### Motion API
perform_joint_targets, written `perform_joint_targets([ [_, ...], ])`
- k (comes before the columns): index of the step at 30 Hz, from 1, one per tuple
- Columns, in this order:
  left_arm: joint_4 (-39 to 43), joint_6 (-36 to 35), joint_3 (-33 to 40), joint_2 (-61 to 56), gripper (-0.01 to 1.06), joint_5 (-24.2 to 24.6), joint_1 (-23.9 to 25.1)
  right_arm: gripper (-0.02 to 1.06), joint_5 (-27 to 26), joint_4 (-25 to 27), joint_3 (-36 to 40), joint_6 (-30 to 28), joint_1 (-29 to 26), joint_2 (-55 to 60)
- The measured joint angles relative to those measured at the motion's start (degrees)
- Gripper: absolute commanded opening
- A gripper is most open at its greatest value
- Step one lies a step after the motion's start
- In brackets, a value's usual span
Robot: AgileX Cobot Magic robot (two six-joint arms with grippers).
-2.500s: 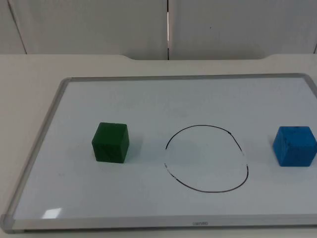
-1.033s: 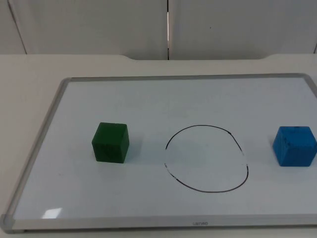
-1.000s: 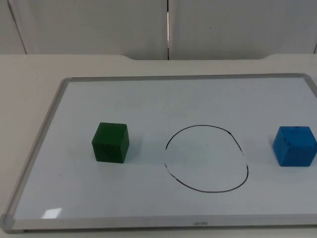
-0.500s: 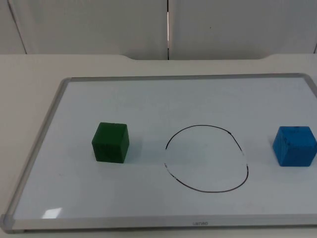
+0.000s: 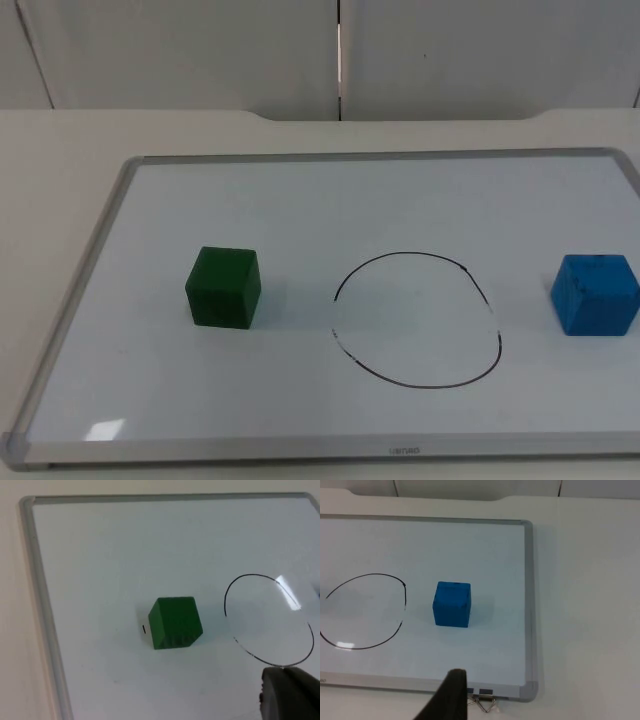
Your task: Push the two cubes into the marked area.
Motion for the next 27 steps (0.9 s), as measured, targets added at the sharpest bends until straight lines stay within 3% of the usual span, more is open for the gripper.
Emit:
perform_joint_targets([
  [27,-4.40,4.40,0.00,0.10,0.00,-2.07,0.00,1.05,0.00,1.34,0.00,0.00,0.00,0.00],
])
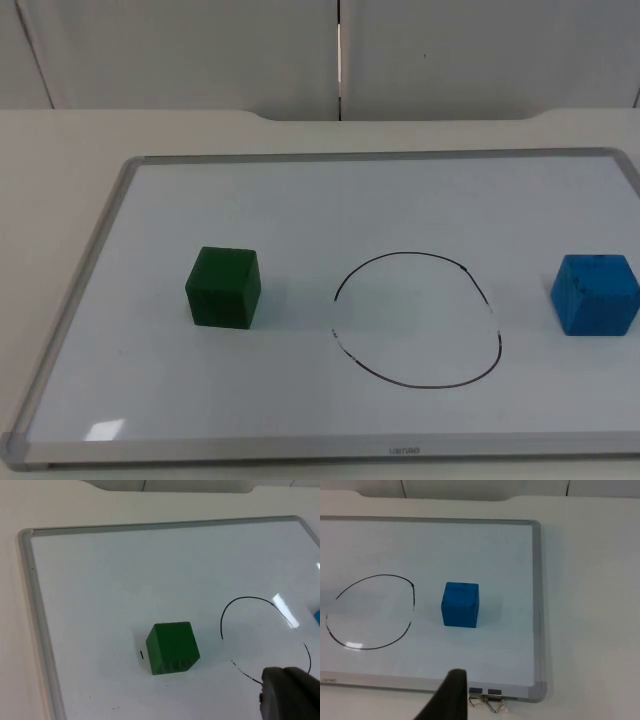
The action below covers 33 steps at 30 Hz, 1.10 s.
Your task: Push the two cubes into the marked area.
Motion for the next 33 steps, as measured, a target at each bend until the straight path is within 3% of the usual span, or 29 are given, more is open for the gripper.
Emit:
perform_joint_targets([
  [23,-2.01,-0.10,0.00,3.33,0.00,-0.53,0.00,1.05,0.00,0.14,0.00,0.00,0.00,0.00],
  [27,-2.11,-0.10,0.00,10.72,0.00,-2.39,-3.40,1.05,0.00,0.14,0.00,0.00,0.00,0.00],
  [33,-2.22,-0.10,0.00,20.99,0.00,-10.78,-10.87,1.05,0.00,0.14,0.00,0.00,0.00,0.00],
])
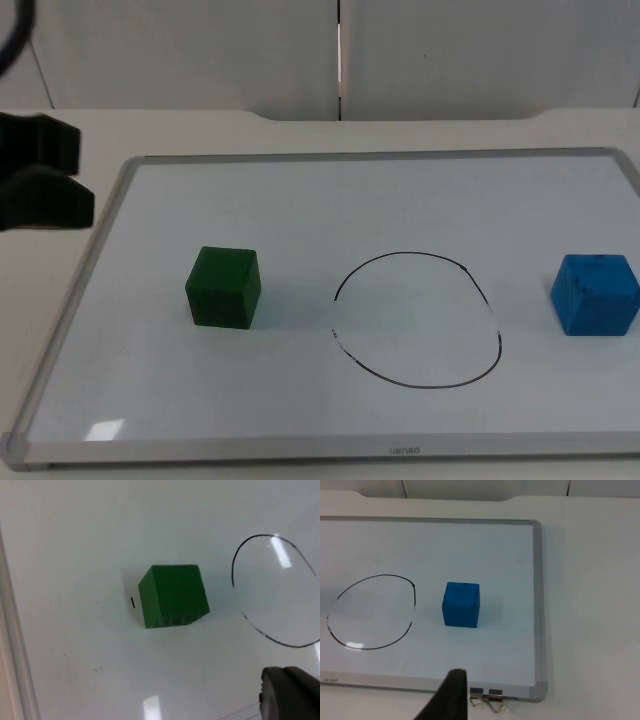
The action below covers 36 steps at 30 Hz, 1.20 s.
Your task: Push the two cubes into the marked area.
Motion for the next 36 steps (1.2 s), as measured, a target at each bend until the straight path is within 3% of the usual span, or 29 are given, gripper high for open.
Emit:
perform_joint_targets([
  [5,-0.40,0.00,0.00,5.84,0.00,-5.37,-3.21,1.05,0.00,0.00,0.00,0.00,0.00,0.00],
  [13,-0.87,0.00,-0.46,11.64,0.00,-13.15,-3.52,1.05,0.00,0.00,0.00,0.12,0.00,0.00],
  [36,-1.23,0.95,-16.18,34.65,0.00,-13.43,-3.52,1.05,0.00,0.00,0.00,0.12,0.00,0.00],
])
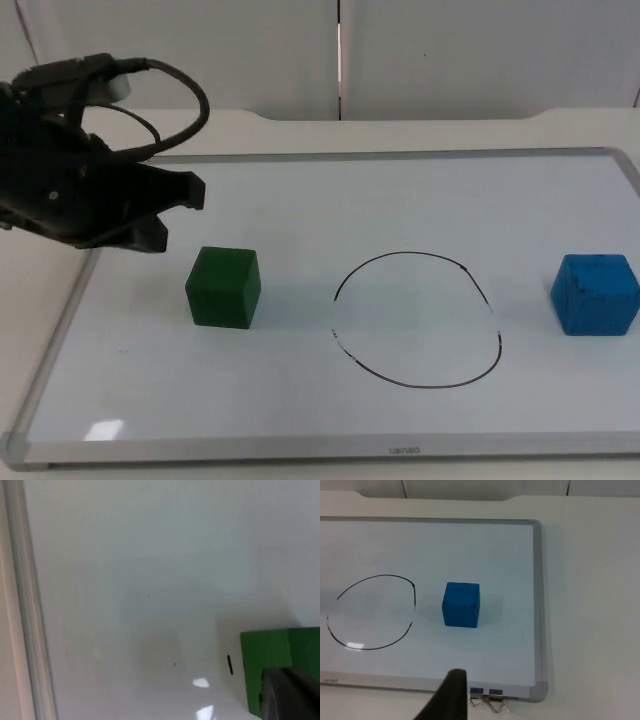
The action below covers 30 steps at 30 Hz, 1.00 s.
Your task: Push the two cubes into the marked area.
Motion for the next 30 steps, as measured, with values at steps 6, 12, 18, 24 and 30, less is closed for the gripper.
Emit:
perform_joint_targets([
  [6,0.00,1.39,-3.45,6.79,0.00,-0.12,0.00,1.05,0.00,0.00,0.00,0.00,0.00,0.00],
  [12,0.00,1.55,-3.97,11.58,0.00,-1.30,0.00,1.05,0.00,0.00,0.00,0.00,0.00,0.00],
  [18,-0.23,1.64,-4.45,13.23,0.00,-1.30,0.00,1.05,0.00,0.00,0.00,0.00,0.00,0.00],
  [24,-0.44,1.64,-4.57,13.23,0.00,-1.30,0.00,1.05,0.00,0.00,0.00,-0.11,0.00,0.00],
  [30,-0.44,1.68,-4.57,13.23,0.00,-0.46,0.00,1.05,0.00,0.00,0.00,-0.11,0.00,0.00],
])
